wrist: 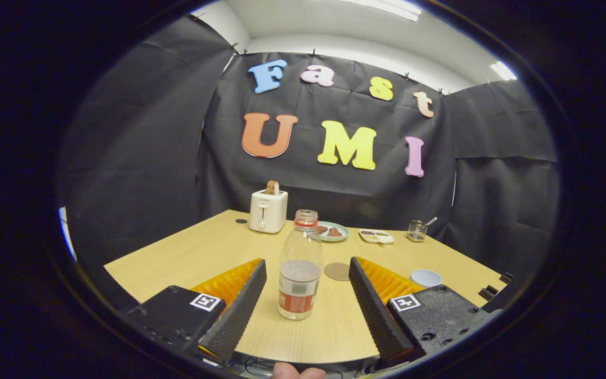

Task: Take the bottle from table, then pour the juice into the cup, finally place the bottle on the coaster

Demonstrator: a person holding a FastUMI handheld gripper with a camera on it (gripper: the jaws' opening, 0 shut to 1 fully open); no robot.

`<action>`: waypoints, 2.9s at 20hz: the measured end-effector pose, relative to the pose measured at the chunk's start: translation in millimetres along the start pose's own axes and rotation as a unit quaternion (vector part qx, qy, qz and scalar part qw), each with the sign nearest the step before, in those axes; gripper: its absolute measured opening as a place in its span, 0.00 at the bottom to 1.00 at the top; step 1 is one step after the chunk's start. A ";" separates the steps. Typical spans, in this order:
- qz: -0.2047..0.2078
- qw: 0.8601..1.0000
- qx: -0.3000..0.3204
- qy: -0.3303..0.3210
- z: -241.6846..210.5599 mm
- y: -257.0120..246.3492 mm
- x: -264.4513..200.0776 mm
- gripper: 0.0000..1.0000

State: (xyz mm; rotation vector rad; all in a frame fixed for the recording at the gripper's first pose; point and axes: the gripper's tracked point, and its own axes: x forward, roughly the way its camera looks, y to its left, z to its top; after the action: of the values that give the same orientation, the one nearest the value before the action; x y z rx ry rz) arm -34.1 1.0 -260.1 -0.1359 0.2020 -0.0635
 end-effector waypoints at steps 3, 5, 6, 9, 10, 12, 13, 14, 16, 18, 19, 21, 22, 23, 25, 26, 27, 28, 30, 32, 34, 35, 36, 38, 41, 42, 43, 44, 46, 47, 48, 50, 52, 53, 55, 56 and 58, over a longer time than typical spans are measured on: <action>-0.002 1.000 0.009 0.001 -22.4 1.1 8.9 1.00; -0.001 1.000 0.011 0.006 -31.3 4.3 17.5 1.00; -0.001 1.000 0.010 0.006 -33.8 5.3 22.2 1.00; 0.000 1.000 0.014 0.015 -45.0 9.9 40.7 1.00; -0.002 1.000 0.015 0.018 -48.9 9.5 47.7 1.00; 0.002 1.000 0.012 0.021 -52.2 13.1 58.1 1.00; 0.003 1.000 0.010 0.020 -51.7 13.8 62.9 1.00; 0.004 1.000 0.010 0.021 -52.4 13.8 68.1 1.00; 0.008 1.000 0.012 0.023 -56.0 15.5 80.9 1.00; 0.008 1.000 0.013 0.026 -57.0 16.1 89.9 1.00; 0.009 1.000 0.014 0.026 -58.3 16.4 94.8 1.00; 0.011 0.999 0.016 0.027 -59.4 15.7 101.7 1.00; 0.007 0.999 0.016 0.031 -62.9 13.5 105.0 1.00; 0.007 0.999 0.015 0.034 -64.6 12.0 106.9 1.00; 0.007 0.999 0.018 0.033 -63.8 12.2 107.8 1.00; 0.014 0.999 0.020 0.033 -62.5 15.5 109.5 0.94; 0.018 0.999 0.020 0.031 -62.5 18.1 111.5 0.88; 0.019 0.999 0.018 0.035 -64.2 17.8 111.3 0.83; 0.024 0.999 0.020 0.040 -62.7 18.5 108.7 0.81; 0.030 0.998 0.033 0.039 -56.5 17.7 105.9 0.80; 0.041 0.997 0.051 0.032 -46.8 16.7 100.8 0.79; 0.039 0.997 0.060 0.027 -40.2 12.1 97.8 0.79; 0.037 0.997 0.070 0.023 -34.1 5.7 94.4 0.79; 0.035 0.994 0.101 0.013 -21.7 -5.9 88.1 0.78; 0.041 0.988 0.147 0.005 -8.6 -19.9 83.2 0.77; 0.041 0.986 0.161 0.004 -5.8 -26.5 83.3 0.77; 0.042 0.984 0.173 0.004 -3.7 -31.5 83.2 0.77; 0.045 0.981 0.186 0.005 -3.4 -34.9 84.2 0.77; 0.056 0.975 0.214 0.009 -4.0 -39.4 86.3 0.77; 0.059 0.972 0.226 0.012 -4.3 -42.8 87.8 0.77; 0.063 0.970 0.235 0.018 -8.4 -44.6 89.0 0.77; 0.071 0.965 0.252 0.030 -14.2 -48.3 92.1 0.77; 0.079 0.957 0.275 0.037 -17.4 -51.4 94.0 0.77; 0.084 0.952 0.291 0.039 -18.4 -53.4 95.6 0.77; 0.094 0.939 0.329 0.040 -19.3 -56.6 98.5 0.77; 0.099 0.931 0.348 0.041 -21.2 -56.2 100.0 0.77; 0.101 0.917 0.384 0.045 -26.4 -59.4 102.4 0.77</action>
State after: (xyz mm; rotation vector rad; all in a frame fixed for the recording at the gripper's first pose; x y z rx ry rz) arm 57.7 -68.9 -297.4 0.6763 0.2699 0.0593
